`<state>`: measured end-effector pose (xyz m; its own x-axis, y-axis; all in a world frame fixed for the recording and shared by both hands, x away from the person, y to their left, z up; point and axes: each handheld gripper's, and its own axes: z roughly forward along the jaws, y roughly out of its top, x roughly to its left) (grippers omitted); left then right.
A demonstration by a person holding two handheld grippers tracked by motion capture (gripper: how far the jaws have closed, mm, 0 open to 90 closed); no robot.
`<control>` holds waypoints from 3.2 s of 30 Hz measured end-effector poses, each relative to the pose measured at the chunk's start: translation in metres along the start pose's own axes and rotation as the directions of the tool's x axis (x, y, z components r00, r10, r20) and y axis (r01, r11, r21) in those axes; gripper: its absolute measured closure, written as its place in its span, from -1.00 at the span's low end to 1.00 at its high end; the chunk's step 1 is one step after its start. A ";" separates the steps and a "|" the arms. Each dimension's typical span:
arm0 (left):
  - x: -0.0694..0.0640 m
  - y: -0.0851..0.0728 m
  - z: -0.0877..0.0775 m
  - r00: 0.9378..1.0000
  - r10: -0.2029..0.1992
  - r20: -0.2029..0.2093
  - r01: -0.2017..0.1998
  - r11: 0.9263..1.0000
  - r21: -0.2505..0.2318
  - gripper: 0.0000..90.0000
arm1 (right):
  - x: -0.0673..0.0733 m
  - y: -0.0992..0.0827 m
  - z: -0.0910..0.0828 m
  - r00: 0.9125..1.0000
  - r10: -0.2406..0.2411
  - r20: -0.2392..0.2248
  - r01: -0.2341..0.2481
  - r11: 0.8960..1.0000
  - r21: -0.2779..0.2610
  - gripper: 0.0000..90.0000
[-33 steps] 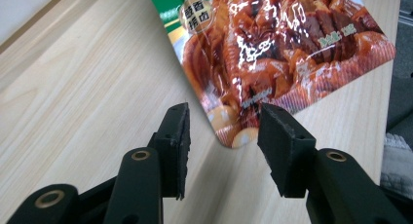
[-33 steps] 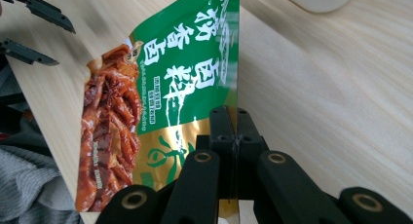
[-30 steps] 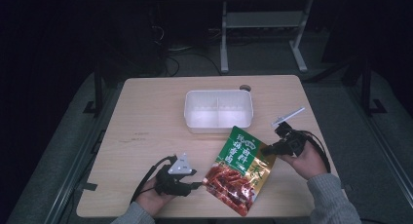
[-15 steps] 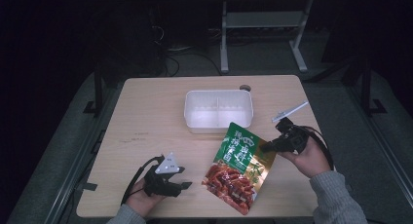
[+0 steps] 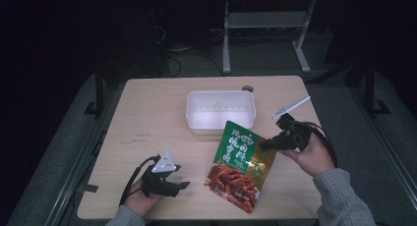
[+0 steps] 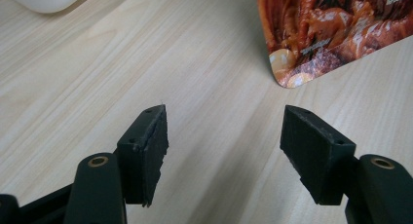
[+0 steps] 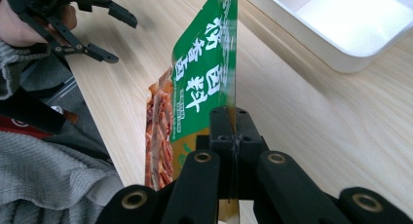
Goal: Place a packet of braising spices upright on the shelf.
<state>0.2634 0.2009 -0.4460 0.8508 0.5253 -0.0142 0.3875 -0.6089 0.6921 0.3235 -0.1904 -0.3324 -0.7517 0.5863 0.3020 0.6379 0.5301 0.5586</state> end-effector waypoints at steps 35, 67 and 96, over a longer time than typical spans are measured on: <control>0.008 -0.004 -0.002 1.000 -0.013 -0.023 0.013 1.000 -0.003 -0.32 | 0.048 0.042 -0.036 0.990 -0.128 -0.059 0.125 0.991 -0.048 0.99; 0.010 -0.005 -0.002 0.999 -0.024 -0.023 0.024 1.000 -0.011 -0.34 | 0.053 0.119 -0.057 0.996 -0.089 0.005 0.088 0.983 -0.158 1.00; 0.016 -0.008 -0.007 0.998 -0.053 -0.029 0.052 0.998 -0.036 -0.34 | 0.039 0.189 -0.022 0.991 -0.032 0.132 0.056 0.982 -0.181 1.00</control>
<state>0.2715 0.2182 -0.4470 0.8183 0.5740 -0.0296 0.4180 -0.5591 0.7160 0.4115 -0.0811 -0.1979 -0.7432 0.6446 0.1794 0.5538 0.4422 0.7056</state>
